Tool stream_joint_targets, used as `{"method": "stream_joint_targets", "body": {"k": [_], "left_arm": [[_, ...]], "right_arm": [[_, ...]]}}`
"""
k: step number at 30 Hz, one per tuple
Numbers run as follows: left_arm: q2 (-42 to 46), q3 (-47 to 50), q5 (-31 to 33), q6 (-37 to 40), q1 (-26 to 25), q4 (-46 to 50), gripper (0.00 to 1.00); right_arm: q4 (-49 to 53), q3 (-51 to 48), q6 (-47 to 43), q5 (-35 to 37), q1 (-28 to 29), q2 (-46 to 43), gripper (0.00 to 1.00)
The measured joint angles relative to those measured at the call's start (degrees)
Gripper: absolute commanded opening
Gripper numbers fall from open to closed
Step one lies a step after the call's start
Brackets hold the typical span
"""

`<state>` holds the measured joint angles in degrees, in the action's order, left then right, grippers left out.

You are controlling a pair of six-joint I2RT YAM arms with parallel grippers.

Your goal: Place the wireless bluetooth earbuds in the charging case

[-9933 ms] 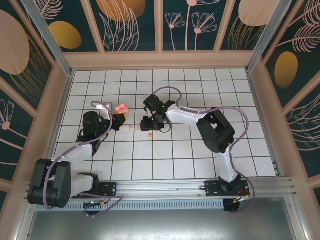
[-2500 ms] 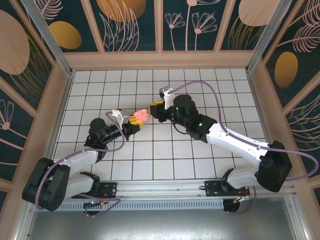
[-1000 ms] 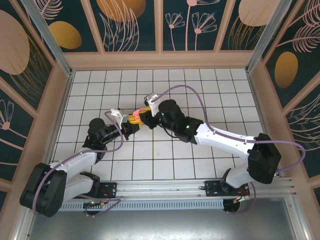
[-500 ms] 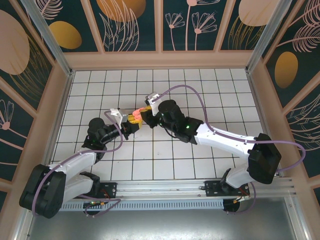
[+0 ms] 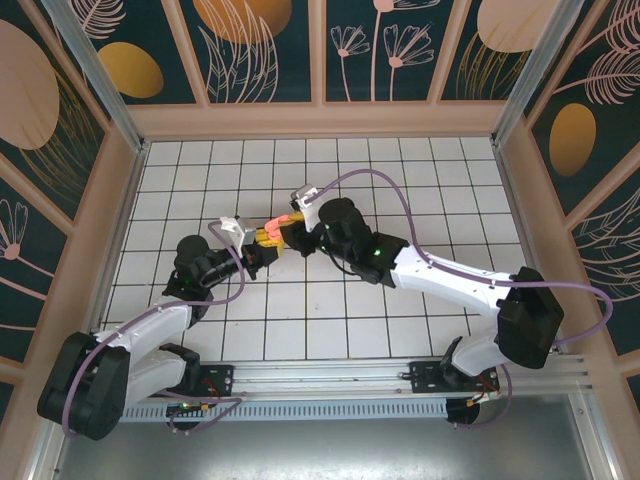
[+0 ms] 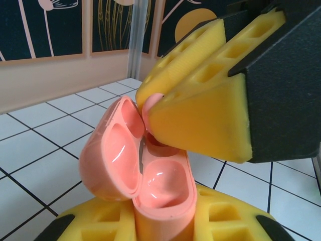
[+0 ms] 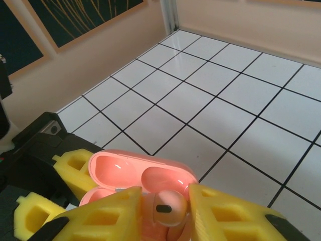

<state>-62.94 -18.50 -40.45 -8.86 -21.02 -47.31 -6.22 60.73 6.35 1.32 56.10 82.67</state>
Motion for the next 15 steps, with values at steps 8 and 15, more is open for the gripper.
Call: {"method": "stream_joint_targets", "body": {"k": [8,15], "left_arm": [[-0.1,-0.3,0.0,0.3,0.0,-0.1,0.2],[-0.1,-0.5,0.3,0.3,0.0,-0.1,0.2]], "right_arm": [[0.0,-0.1,1.5,-5.0,-1.6,-0.2,0.39],[-1.0,-0.6,3.0,-8.1,-2.8,-0.6,0.46]]}}
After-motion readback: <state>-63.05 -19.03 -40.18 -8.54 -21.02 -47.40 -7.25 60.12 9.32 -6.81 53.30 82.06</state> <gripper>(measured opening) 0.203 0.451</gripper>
